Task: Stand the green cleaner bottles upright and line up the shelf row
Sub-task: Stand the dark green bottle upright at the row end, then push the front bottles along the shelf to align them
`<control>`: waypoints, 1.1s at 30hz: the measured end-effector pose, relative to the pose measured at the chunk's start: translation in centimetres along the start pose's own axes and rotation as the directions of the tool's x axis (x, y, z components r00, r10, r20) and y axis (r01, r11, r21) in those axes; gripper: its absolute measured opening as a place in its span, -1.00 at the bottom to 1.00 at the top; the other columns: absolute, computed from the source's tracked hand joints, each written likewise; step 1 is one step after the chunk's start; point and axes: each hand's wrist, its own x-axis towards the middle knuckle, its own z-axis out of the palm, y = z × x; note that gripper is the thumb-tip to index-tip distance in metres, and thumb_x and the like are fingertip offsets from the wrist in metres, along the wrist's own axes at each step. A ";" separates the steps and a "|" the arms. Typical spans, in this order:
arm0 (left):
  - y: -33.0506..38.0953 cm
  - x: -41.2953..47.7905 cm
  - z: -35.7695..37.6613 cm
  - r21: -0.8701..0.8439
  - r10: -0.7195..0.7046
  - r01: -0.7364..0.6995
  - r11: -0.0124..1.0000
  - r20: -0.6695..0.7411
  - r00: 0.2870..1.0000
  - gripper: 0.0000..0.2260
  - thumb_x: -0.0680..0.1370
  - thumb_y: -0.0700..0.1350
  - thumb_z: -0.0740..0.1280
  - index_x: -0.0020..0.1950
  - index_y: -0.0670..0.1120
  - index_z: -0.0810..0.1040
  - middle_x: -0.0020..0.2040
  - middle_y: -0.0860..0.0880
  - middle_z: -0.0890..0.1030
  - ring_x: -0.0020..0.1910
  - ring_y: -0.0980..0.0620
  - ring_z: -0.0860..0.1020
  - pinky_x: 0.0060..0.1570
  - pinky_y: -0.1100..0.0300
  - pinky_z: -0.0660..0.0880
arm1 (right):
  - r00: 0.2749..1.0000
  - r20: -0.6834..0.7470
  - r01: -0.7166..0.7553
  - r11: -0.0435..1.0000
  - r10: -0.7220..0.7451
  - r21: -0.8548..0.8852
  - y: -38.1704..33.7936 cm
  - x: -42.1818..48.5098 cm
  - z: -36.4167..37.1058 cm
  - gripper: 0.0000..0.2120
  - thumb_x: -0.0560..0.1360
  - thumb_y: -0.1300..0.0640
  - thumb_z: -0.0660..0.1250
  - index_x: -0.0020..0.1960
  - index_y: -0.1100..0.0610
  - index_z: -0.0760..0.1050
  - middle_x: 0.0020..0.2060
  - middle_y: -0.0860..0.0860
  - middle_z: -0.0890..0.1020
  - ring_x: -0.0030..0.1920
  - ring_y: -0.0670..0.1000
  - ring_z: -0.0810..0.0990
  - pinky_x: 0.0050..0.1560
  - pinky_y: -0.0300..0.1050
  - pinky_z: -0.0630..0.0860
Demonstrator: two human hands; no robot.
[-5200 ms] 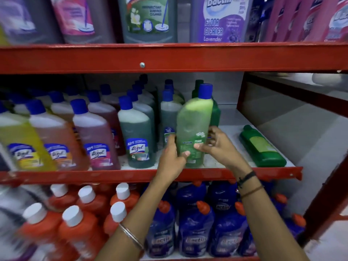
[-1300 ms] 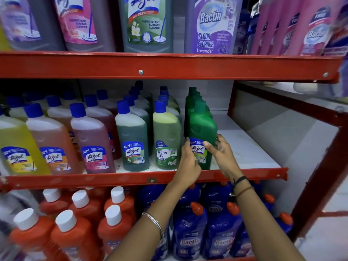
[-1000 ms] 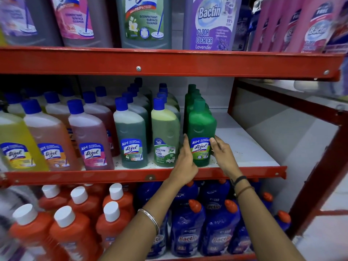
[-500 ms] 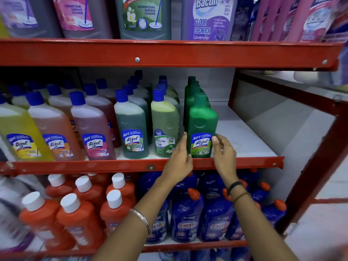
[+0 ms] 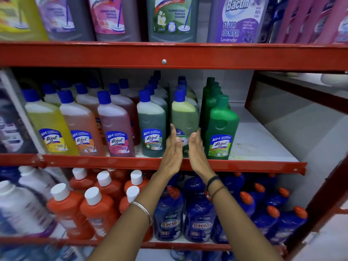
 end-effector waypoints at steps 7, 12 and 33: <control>0.4 -1.9 -1.0 0.057 0.015 -0.018 0.998 0.053 0.998 -0.26 0.25 0.52 -0.33 0.38 0.29 -0.31 0.52 -0.08 0.10 0.31 0.20 0.17 0.30 0.15 0.15 | 0.999 -0.036 -0.026 0.996 0.029 0.080 0.2 -1.3 -0.5 0.13 0.09 -0.63 -0.31 0.52 -0.05 -0.13 0.55 -0.07 -0.04 0.54 -0.04 -0.10 0.52 0.01 -0.16; 0.7 -3.0 -1.6 0.085 0.010 -0.019 0.996 0.103 0.995 -0.35 0.38 0.41 -0.25 0.43 0.26 -0.27 0.55 -0.02 0.03 0.33 0.23 0.10 0.32 0.15 0.09 | 0.999 -0.039 -0.015 0.981 0.023 0.193 0.4 -2.2 -0.3 0.03 0.18 -0.59 -0.26 0.52 -0.06 -0.06 0.54 -0.09 0.05 0.49 -0.13 0.00 0.47 -0.11 -0.05; -2.8 -1.0 -9.6 0.017 -0.113 0.114 0.993 -0.021 0.993 -0.14 0.22 0.57 -0.26 0.43 0.23 -0.33 0.55 -0.15 -0.04 0.51 -0.09 0.02 0.41 0.06 -0.02 | 0.998 -0.052 -0.025 0.971 0.039 0.238 -3.5 -0.5 9.9 -0.08 0.30 -0.45 -0.25 0.52 0.04 -0.09 0.55 0.00 -0.01 0.54 0.01 -0.08 0.54 0.11 -0.10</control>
